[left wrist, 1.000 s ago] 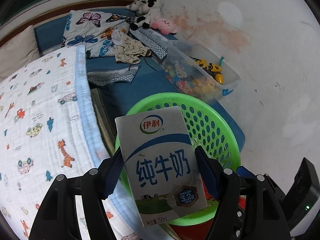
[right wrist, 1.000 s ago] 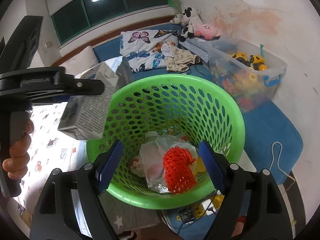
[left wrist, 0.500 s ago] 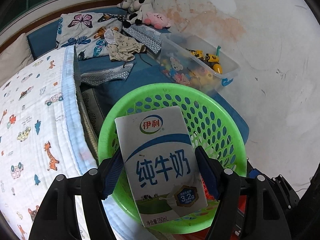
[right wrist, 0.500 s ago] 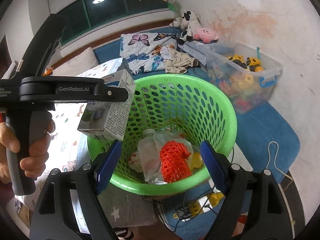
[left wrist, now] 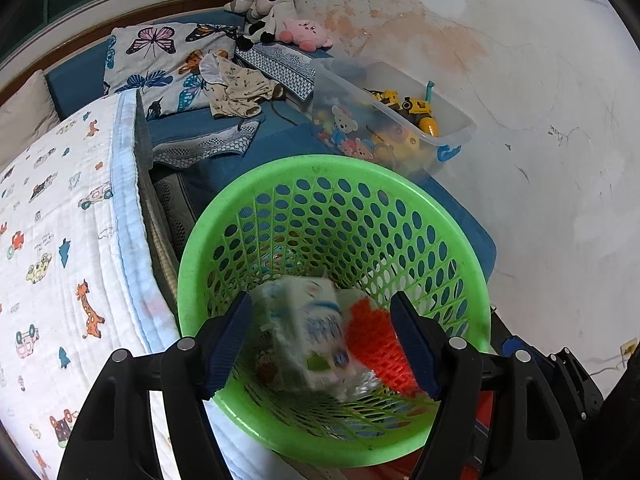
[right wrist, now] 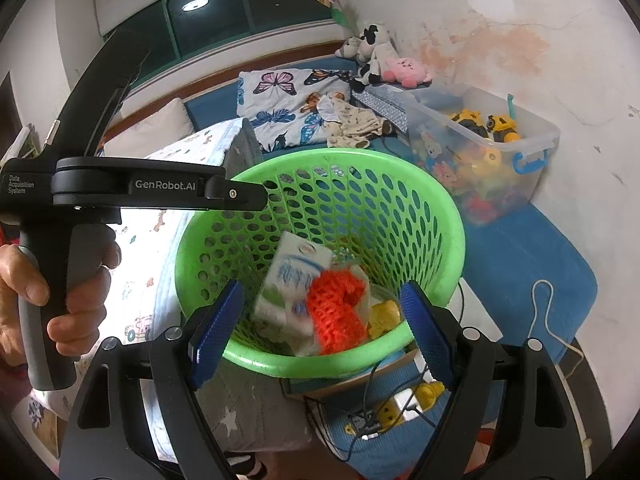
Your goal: Collect trash
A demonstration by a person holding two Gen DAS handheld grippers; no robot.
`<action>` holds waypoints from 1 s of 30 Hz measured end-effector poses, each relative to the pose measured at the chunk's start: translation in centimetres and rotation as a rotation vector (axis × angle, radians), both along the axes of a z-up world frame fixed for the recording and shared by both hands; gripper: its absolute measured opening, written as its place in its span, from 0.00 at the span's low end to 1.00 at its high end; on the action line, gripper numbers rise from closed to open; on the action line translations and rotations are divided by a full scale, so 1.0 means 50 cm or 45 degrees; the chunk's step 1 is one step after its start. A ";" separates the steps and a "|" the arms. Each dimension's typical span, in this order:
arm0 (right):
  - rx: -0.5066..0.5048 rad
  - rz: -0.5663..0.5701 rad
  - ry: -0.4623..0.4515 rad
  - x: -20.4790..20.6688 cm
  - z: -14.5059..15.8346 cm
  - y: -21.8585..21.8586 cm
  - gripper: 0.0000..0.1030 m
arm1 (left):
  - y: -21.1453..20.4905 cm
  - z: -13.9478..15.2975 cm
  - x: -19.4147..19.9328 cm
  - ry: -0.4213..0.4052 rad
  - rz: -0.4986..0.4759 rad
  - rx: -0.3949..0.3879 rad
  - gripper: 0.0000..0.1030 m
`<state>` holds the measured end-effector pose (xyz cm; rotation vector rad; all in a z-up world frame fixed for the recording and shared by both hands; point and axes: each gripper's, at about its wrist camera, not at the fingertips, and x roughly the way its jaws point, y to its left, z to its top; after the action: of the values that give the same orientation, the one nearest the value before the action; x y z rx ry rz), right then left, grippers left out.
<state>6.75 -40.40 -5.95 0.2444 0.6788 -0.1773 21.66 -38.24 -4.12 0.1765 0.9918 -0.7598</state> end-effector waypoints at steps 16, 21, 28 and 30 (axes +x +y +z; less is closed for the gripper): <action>-0.007 0.005 -0.013 -0.008 0.007 0.017 0.81 | 0.042 0.030 -0.030 -0.097 0.013 -0.016 0.78; -0.006 0.008 -0.017 -0.008 0.011 0.033 0.81 | 0.064 0.040 -0.034 -0.123 0.033 -0.027 0.82; 0.006 0.021 -0.027 -0.005 0.015 0.057 0.83 | 0.113 0.046 -0.038 -0.150 0.081 -0.030 0.83; 0.010 0.026 -0.027 -0.002 0.016 0.063 0.83 | 0.128 0.046 -0.037 -0.146 0.096 -0.033 0.83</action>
<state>6.65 -37.24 -5.13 0.2465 0.6609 -0.1522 19.78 -31.83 -1.80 0.1580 0.8747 -0.6859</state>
